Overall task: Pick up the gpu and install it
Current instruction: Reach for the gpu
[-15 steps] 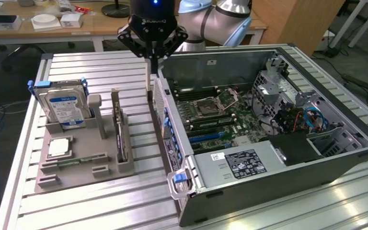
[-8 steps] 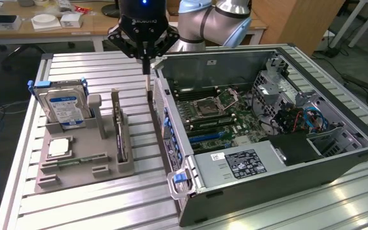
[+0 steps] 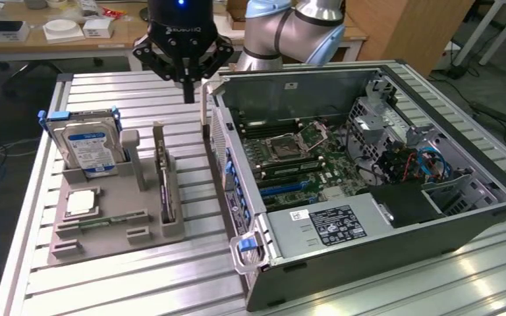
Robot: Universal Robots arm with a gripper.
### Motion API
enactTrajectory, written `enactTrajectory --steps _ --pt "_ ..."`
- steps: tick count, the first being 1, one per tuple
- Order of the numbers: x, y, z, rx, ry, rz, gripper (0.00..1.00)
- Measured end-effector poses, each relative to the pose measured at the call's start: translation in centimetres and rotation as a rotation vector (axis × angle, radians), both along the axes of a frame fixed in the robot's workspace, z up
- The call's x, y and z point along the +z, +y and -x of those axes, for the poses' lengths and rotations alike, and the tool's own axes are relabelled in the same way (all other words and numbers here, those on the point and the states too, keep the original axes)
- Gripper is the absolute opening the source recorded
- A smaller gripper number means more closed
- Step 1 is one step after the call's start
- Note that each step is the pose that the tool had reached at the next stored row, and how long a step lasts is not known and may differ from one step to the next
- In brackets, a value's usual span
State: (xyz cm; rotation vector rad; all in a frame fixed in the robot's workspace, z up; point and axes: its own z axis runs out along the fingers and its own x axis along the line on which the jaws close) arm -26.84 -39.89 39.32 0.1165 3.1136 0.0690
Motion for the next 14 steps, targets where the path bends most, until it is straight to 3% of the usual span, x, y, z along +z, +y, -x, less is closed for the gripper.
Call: enactTrajectory --steps 14 --pt "0.01 0.00 3.2 0.000 0.0001 0.0001 0.10"
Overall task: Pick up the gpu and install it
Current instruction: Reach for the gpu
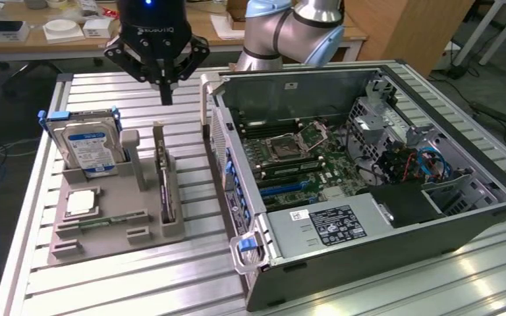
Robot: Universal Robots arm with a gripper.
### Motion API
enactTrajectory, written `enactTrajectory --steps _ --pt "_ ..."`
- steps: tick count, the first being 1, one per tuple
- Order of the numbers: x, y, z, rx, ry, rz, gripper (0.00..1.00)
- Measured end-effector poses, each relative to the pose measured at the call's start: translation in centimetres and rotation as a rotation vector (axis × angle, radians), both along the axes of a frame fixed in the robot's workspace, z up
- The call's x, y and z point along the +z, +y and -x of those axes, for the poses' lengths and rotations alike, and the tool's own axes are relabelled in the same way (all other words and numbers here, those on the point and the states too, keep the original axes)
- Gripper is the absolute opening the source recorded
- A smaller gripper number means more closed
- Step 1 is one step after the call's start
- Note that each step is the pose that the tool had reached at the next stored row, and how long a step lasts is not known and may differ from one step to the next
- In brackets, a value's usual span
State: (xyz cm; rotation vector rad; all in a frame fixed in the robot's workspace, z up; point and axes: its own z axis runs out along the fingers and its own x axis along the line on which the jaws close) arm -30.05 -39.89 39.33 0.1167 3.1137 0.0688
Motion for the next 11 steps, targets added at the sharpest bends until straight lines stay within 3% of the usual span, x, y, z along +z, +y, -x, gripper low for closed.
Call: enactTrajectory --steps 11 --pt "-0.01 -0.01 2.5 0.000 -0.0001 -0.0001 0.10"
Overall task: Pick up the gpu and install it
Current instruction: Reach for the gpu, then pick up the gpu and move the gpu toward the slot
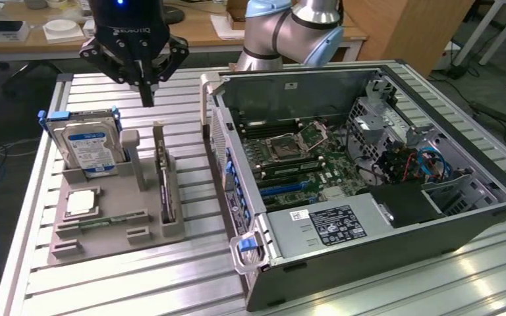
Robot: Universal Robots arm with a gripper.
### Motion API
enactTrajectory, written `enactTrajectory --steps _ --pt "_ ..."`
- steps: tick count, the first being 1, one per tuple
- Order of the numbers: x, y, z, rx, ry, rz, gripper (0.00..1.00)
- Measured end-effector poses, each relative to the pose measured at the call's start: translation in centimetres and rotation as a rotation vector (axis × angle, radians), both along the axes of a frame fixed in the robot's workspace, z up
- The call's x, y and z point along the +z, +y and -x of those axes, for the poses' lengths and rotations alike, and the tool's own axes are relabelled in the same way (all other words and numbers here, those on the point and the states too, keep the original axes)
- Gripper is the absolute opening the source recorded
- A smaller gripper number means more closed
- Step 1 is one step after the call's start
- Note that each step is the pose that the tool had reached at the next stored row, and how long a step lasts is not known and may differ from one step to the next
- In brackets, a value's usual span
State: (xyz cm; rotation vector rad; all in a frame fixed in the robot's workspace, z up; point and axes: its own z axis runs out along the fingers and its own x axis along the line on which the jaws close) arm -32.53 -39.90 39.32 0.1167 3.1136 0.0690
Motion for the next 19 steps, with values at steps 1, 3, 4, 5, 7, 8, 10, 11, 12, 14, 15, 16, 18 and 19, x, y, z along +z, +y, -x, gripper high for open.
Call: enactTrajectory --steps 1,3,4,5,7,8,10,11,12,14,15,16,18,19 --pt "0.00 0.00 0.00 0.000 0.0001 0.0001 0.10" --pt "0.01 0.00 0.05 0.000 0.0001 0.0001 0.10" --pt "0.00 0.00 0.08 0.000 0.0001 0.0001 0.10" --pt "0.00 0.00 0.09 0.000 0.0001 0.0001 0.10" --pt "0.00 0.00 0.10 0.000 0.0001 0.0001 0.10" --pt "0.01 0.00 0.11 0.000 0.0001 0.0001 0.10" --pt "0.00 0.00 0.12 0.000 0.0001 0.0001 0.10" --pt "0.00 0.00 0.13 0.000 0.0000 0.0001 0.10" --pt "0.00 0.00 0.14 0.000 0.0001 0.0000 0.10" --pt "0.00 0.00 0.15 0.000 0.0001 0.0001 0.10" --pt "0.00 0.00 0.16 0.000 0.0001 0.0001 0.11" --pt "0.01 0.00 0.16 0.000 0.0001 0.0001 0.17" --pt "0.01 0.00 0.18 0.000 0.0001 0.0001 0.23" --pt "0.00 0.00 0.18 0.000 0.0001 0.0001 0.29"
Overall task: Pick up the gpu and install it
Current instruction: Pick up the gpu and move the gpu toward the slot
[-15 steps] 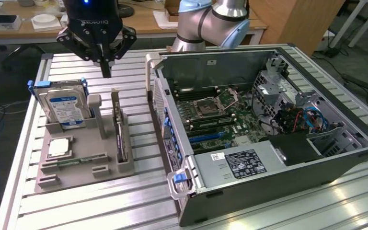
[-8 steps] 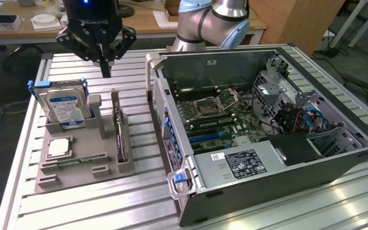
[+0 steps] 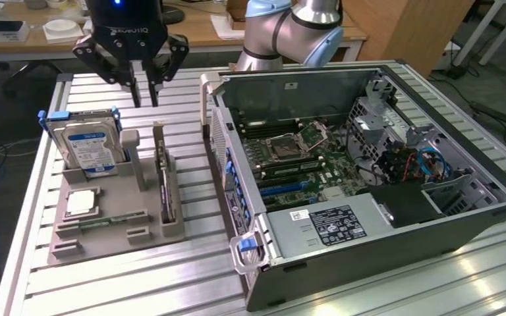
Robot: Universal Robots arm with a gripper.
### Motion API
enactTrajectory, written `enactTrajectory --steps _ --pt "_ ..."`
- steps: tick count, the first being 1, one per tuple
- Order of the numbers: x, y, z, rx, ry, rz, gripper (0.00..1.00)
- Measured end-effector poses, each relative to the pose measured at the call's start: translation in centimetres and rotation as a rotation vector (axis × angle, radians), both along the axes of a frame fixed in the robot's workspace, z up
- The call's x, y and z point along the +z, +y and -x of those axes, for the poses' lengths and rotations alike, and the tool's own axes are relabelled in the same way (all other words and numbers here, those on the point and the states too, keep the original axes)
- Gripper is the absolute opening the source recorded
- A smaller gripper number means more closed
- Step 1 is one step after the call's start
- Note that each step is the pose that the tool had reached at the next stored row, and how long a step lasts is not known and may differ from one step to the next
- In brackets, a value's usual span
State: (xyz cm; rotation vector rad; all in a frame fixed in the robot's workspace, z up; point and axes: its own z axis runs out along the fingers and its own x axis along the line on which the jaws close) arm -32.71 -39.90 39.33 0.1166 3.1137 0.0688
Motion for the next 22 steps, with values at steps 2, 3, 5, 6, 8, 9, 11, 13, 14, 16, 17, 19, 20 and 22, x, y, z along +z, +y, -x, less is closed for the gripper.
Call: enactTrajectory --steps 2,3,5,6,8,9,11,13,14,16,17,19,20,22 --pt "0.00 0.00 0.0 0.000 0.0001 0.0000 0.35" --pt "0.00 0.00 0.0 0.000 0.0000 0.0000 0.41" --pt "0.00 0.00 0.0 0.000 0.0000 0.0000 0.53" --pt "0.00 0.00 0.0 0.000 0.0000 0.0000 0.53" --pt "0.00 0.00 0.0 0.000 0.0001 0.0000 0.58" --pt "0.00 0.00 0.0 0.000 0.0001 0.0000 0.64" --pt "0.00 -0.01 0.0 0.001 0.0000 0.0000 0.71" --pt "-0.01 -0.02 0.0 0.019 0.0006 0.0006 0.71" --pt "-0.04 -0.02 0.0 0.030 0.0026 0.0012 0.71" --pt "-0.15 -0.03 0.0 0.053 0.0098 0.0014 0.71" --pt "-0.22 -0.05 0.0 0.062 0.0139 0.0016 0.71" --pt "-0.53 -0.44 0.0 0.064 0.0155 0.0018 0.71" --pt "-0.73 -0.69 0.0 0.064 0.0152 0.0017 0.71" --pt "-1.11 -1.14 0.0 0.064 0.0151 0.0016 0.71"
